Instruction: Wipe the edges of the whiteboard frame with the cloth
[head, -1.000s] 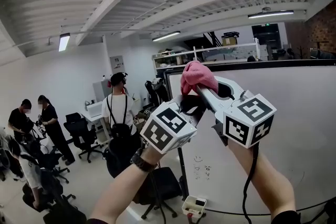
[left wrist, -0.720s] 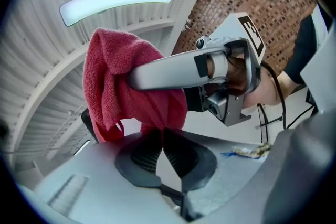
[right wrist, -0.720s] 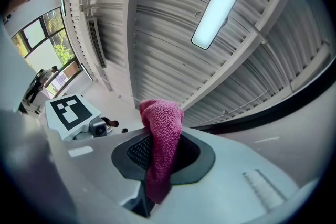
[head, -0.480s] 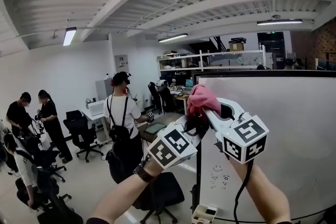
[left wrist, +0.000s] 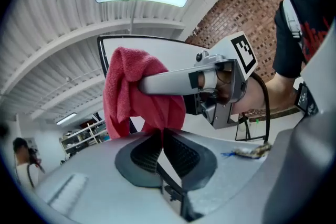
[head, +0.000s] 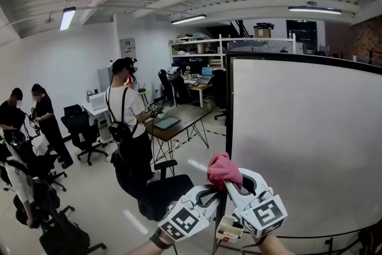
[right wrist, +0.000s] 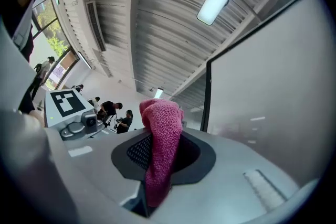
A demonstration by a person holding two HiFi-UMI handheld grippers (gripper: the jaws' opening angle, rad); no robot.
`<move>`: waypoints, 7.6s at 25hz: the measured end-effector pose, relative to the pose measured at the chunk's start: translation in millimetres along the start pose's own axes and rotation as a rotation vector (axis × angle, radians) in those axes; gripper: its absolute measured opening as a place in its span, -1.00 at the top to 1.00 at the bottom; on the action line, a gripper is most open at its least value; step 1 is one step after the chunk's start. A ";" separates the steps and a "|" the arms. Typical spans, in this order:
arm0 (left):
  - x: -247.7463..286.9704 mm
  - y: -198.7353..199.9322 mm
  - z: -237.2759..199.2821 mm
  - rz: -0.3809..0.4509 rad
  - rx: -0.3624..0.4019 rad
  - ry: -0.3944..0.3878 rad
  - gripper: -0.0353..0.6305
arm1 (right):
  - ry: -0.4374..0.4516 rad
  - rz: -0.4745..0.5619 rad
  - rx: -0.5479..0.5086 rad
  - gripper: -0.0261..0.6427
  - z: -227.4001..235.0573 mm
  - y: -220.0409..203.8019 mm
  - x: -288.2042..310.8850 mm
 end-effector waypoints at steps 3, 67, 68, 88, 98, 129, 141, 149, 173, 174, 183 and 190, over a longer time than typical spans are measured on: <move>23.1 -46.6 17.0 -0.037 -0.105 -0.039 0.84 | -0.039 -0.079 0.102 0.76 -2.2 -54.3 -4.9; 247.7 -291.0 397.9 -0.598 -0.795 -0.657 0.84 | -0.381 -0.892 0.684 0.75 8.5 -510.3 -364.1; 251.6 -286.1 405.4 -0.594 -0.797 -0.671 0.84 | -0.392 -0.893 0.691 0.75 12.4 -508.4 -374.9; 303.5 -207.4 512.3 -0.498 -0.791 -0.858 0.84 | -0.490 -0.906 0.799 0.76 60.3 -485.8 -522.8; 335.8 -153.4 525.2 -0.376 -0.750 -0.942 0.84 | -0.390 -1.011 0.716 0.75 104.2 -444.1 -550.0; 483.5 -51.9 685.3 -0.495 -0.629 -0.924 0.84 | -0.373 -0.857 0.833 0.75 220.4 -440.9 -762.5; 477.3 -92.9 693.4 -0.656 -0.746 -0.658 0.51 | -0.473 -0.859 0.834 0.75 239.8 -462.0 -834.3; 449.8 -86.9 690.8 -0.605 -0.798 -0.565 0.88 | -0.591 -0.874 0.817 0.76 253.7 -468.2 -882.6; 420.2 -76.3 726.1 -0.505 -0.785 -0.639 0.89 | -0.740 -0.862 0.565 0.75 239.2 -410.3 -911.5; 416.9 -73.3 724.1 -0.491 -0.790 -0.626 0.89 | -0.685 -0.854 0.551 0.75 224.6 -402.6 -893.3; 322.0 -70.7 701.1 -0.411 -0.789 -0.576 0.89 | -0.433 -0.798 0.627 0.75 80.9 -356.0 -781.2; 212.5 -62.5 703.1 -0.307 -0.736 -0.593 0.89 | -0.457 -0.647 0.742 0.75 -24.2 -292.4 -751.2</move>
Point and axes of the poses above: the fingertips, and each gripper's own axes: x forward along the fingers, z to its right, y out of its top, the point moved 2 cm from there along -x, backward along the fingers, and after that the axes turned 2 degrees about -x, right-handed, at the moved point
